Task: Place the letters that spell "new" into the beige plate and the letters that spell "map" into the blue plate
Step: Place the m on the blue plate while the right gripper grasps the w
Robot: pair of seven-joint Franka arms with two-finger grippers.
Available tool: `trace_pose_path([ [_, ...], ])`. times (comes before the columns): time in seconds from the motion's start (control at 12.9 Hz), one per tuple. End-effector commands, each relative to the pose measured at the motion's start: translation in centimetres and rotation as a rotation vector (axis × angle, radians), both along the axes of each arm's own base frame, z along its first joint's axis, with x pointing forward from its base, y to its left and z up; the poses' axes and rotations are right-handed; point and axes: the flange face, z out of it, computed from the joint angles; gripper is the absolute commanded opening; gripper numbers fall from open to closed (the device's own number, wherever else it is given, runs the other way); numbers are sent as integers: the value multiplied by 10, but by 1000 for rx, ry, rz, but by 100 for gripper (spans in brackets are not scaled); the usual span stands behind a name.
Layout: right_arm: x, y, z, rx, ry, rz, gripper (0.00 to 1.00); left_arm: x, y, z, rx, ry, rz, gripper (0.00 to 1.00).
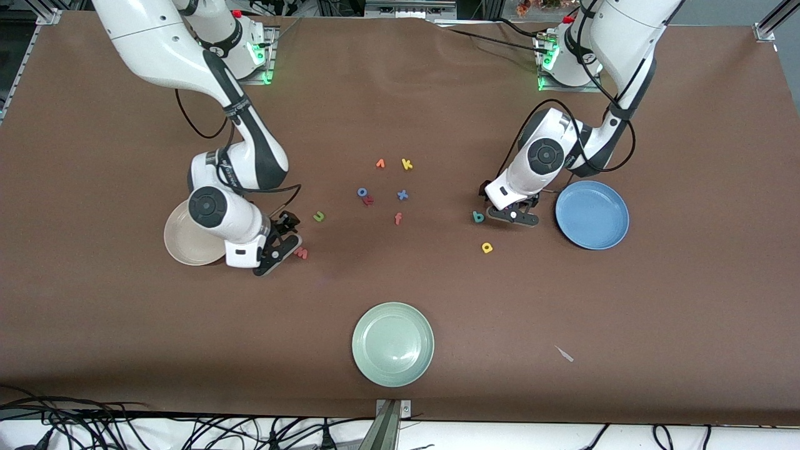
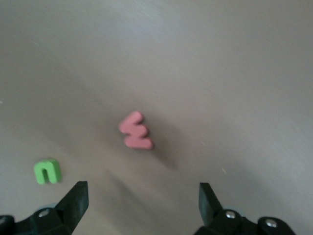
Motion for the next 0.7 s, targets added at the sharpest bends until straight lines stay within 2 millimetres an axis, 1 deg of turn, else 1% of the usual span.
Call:
trace_pose_path([
  [0.0,0,23,-10,-20,-55,93,100,2,-2,-2,9,-14,-30,63],
  [0.08,1,23,-14,-23,-75,117,100,1,-2,-3,9,-12,-30,53],
  [0.31,3,23,-22,-20,-83,228,100,1,-2,-4,9,-9,-30,34],
  [0.46,3,23,-29,-16,-91,255,99,2,-1,-3,9,-12,-28,9],
  [0.54,3,23,-34,-15,-94,264,95,3,-1,-3,9,-12,-25,0],
  [0.62,2,24,-37,-14,-97,270,90,4,1,-2,9,-15,-22,0],
])
